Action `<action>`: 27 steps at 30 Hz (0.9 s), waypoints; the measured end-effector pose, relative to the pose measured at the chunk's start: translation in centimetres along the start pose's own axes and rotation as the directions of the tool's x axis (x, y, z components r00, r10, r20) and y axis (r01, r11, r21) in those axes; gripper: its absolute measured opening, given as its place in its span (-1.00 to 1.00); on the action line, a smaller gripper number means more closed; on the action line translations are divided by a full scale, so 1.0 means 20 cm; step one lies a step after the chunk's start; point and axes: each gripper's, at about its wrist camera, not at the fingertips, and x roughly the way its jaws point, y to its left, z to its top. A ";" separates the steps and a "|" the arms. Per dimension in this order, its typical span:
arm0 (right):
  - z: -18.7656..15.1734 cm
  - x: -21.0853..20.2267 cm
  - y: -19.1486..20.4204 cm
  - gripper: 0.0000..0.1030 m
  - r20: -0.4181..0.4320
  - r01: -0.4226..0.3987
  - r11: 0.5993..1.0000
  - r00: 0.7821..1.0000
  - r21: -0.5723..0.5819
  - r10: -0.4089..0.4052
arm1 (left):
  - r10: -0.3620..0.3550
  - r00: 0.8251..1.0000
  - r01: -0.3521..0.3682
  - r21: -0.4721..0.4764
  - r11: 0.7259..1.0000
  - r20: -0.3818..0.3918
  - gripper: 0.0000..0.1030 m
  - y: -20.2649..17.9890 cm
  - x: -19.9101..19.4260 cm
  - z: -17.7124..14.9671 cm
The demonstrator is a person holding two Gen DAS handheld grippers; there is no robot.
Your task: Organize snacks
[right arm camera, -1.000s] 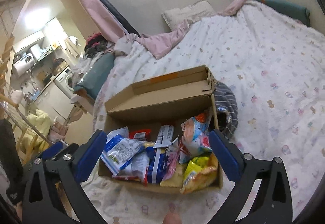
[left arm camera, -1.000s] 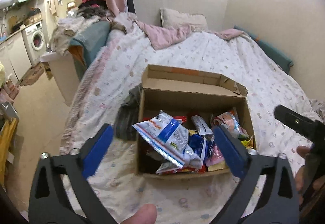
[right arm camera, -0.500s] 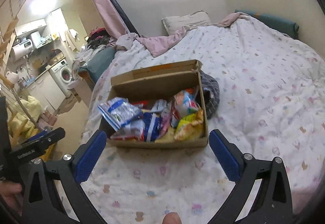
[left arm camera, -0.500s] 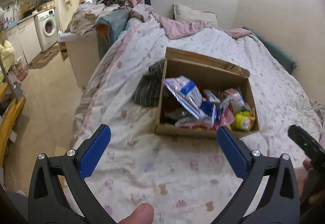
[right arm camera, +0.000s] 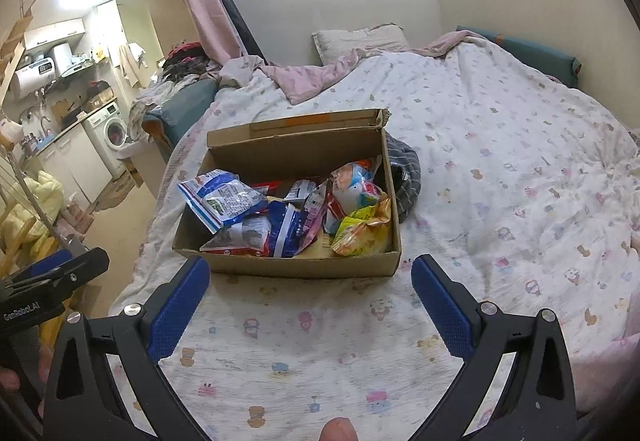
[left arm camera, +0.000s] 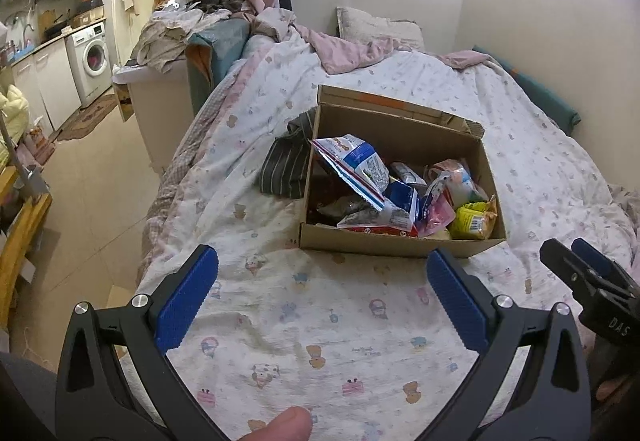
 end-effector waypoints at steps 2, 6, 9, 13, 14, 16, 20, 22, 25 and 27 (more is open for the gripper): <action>0.00 0.00 0.00 1.00 0.001 0.000 1.000 1.000 0.002 0.000 | -0.003 1.000 0.003 0.001 1.000 -0.002 1.00 0.00 0.00 0.00; 0.00 0.00 0.00 1.00 0.002 0.000 1.000 1.000 0.002 0.000 | -0.004 1.000 0.004 0.002 1.000 -0.004 1.00 0.00 0.01 -0.01; 0.00 0.00 0.00 1.00 0.000 0.000 1.000 1.000 0.002 0.000 | -0.005 1.000 0.005 0.002 1.000 -0.004 1.00 -0.01 0.01 -0.01; 0.00 0.00 0.00 1.00 0.003 0.000 1.000 1.000 0.003 0.000 | -0.002 1.000 0.002 0.006 1.000 -0.006 1.00 -0.01 0.01 -0.01; 0.00 0.00 0.00 1.00 0.002 0.000 1.000 1.000 0.001 0.000 | 0.000 1.000 0.000 0.007 1.000 -0.007 1.00 -0.01 0.01 -0.01; 0.00 0.00 -0.01 1.00 0.002 0.000 1.000 1.000 0.003 0.000 | 0.001 1.000 -0.001 0.007 1.000 -0.011 1.00 -0.01 0.02 -0.01; 0.00 0.00 -0.01 1.00 0.003 0.000 1.000 1.000 0.001 0.000 | 0.004 1.000 -0.004 0.003 1.000 -0.014 1.00 -0.01 0.02 -0.02; 0.00 0.00 -0.01 1.00 0.003 0.000 1.000 1.000 0.002 0.000 | 0.006 1.000 -0.006 0.004 1.000 -0.014 1.00 -0.01 0.02 -0.02; 0.00 0.00 -0.01 1.00 0.002 -0.001 1.000 1.000 0.003 0.001 | 0.003 1.000 -0.003 0.003 1.000 -0.015 1.00 -0.01 0.02 -0.02; 0.00 0.00 -0.01 1.00 0.003 -0.001 1.000 1.000 0.001 0.001 | 0.005 1.000 -0.004 0.003 1.000 -0.015 1.00 -0.01 0.02 -0.02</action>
